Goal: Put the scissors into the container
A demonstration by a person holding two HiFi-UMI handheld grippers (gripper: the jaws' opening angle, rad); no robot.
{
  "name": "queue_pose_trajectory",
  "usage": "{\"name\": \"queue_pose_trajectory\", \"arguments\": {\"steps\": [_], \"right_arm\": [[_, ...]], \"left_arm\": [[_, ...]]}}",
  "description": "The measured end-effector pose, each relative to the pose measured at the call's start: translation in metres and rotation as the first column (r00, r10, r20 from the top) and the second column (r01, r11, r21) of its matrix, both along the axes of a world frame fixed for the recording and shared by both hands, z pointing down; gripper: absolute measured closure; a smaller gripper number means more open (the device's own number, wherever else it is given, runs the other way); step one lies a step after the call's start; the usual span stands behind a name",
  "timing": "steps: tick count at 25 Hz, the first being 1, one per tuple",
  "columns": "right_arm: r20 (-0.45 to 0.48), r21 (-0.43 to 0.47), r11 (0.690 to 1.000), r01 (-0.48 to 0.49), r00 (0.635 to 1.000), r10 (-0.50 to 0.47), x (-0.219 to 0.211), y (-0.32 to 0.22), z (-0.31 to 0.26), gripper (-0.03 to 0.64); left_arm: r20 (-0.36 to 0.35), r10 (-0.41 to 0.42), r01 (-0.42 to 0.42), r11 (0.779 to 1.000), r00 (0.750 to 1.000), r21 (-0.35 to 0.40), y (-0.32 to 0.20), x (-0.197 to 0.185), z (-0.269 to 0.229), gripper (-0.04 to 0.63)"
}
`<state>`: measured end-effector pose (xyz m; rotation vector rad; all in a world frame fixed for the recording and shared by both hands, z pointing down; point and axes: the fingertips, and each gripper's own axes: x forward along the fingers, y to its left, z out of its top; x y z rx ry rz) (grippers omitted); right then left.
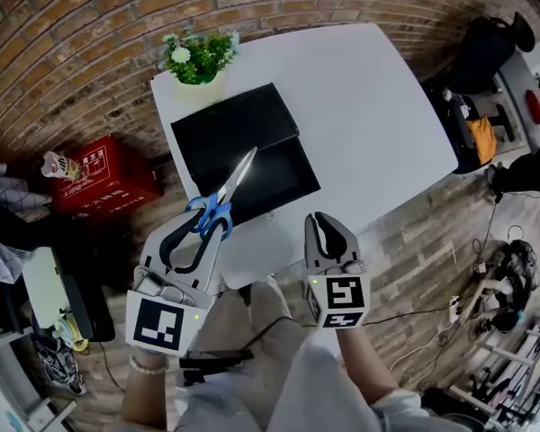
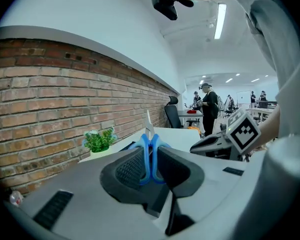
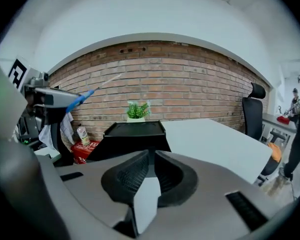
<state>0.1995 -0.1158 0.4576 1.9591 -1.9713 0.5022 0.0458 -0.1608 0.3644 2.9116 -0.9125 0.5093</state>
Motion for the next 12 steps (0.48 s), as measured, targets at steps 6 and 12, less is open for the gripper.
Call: {"name": "queue_pose_trajectory", "arguments": {"steps": [6, 12], "right_arm": [[0.018, 0.044, 0.999, -0.03, 0.999, 0.03, 0.018, 0.01, -0.026, 0.554], [0.012, 0.057, 0.997, -0.05, 0.999, 0.049, 0.031, 0.018, -0.034, 0.554]], "left_arm": [[0.101, 0.113, -0.112, 0.994, 0.988, -0.018, -0.01, 0.034, 0.032, 0.497], [0.236, 0.216, -0.202, 0.976, 0.947, -0.083, -0.023, 0.06, 0.074, 0.497]]}}
